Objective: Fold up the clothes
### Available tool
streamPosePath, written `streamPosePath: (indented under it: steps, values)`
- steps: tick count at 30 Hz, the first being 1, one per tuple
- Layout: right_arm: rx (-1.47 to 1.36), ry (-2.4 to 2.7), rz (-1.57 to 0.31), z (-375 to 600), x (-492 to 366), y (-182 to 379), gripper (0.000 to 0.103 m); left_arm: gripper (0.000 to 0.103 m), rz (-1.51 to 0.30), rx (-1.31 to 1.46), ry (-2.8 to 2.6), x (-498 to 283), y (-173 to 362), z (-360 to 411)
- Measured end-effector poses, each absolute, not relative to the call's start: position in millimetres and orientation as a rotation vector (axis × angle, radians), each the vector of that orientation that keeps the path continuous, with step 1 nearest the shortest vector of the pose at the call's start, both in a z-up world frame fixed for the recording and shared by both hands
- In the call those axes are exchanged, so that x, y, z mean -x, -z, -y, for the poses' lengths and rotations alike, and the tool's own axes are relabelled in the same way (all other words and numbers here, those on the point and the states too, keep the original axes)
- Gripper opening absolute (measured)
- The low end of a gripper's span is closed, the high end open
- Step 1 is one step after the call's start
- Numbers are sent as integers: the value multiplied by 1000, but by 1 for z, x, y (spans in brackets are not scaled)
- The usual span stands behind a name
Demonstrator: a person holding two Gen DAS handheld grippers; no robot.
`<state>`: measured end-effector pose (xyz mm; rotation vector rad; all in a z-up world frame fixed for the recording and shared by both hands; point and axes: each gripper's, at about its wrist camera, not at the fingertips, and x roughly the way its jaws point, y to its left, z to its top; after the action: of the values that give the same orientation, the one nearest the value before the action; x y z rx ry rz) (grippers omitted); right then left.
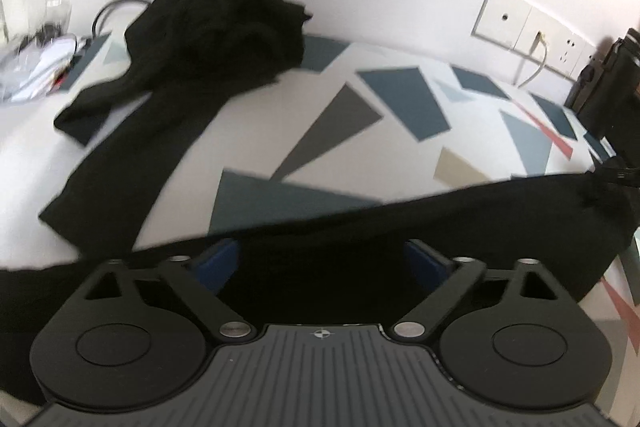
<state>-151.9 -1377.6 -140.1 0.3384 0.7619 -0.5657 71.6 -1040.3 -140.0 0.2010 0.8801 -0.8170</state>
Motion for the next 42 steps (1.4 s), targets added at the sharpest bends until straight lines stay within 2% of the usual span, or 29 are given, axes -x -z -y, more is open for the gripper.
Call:
streamPosePath:
  steps: [4,5,6,7,14,16,22,23,24,25,26,28,30,32,35,42]
  values:
    - [-295,521,-800,1367,130,146,40,75,-883,-194,795,-73,144,1032]
    - [-296,523,-791,1368,129,145,31,73,-884,-193,789,-73,144,1030]
    - [-296,525,-783,1368,128,143,12,71,-884,-191,784,-74,145,1028]
    - [-297,527,-774,1368,128,141,2,71,-881,-189,783,-74,146,1029]
    - [-301,543,-713,1370,123,128,1,73,-839,-231,764,-74,149,1031]
    - [-302,547,-695,1371,122,125,1,77,-833,-235,759,-76,149,1032]
    - [-361,564,-787,1382,103,156,3,83,-819,-253,750,-79,152,1033]
    - [-361,572,-782,1381,103,156,4,83,-823,-244,747,-80,151,1031]
    - [-360,580,-776,1380,104,157,21,83,-829,-229,739,-82,150,1028]
    - [-360,590,-765,1378,107,155,31,84,-833,-214,728,-84,149,1025]
    - [-360,600,-752,1376,111,152,46,84,-834,-199,707,-85,147,1019]
    - [-356,621,-730,1371,119,146,61,87,-835,-168,668,-88,142,1005]
    - [-343,655,-723,1364,132,140,83,92,-833,-137,649,-88,134,985]
    - [-330,690,-713,1354,146,136,94,95,-831,-123,619,-83,128,964]
    - [-313,728,-716,1337,165,135,101,96,-872,-107,568,-70,126,935]
    - [-261,765,-790,1303,173,152,102,98,-952,-105,490,-52,143,915]
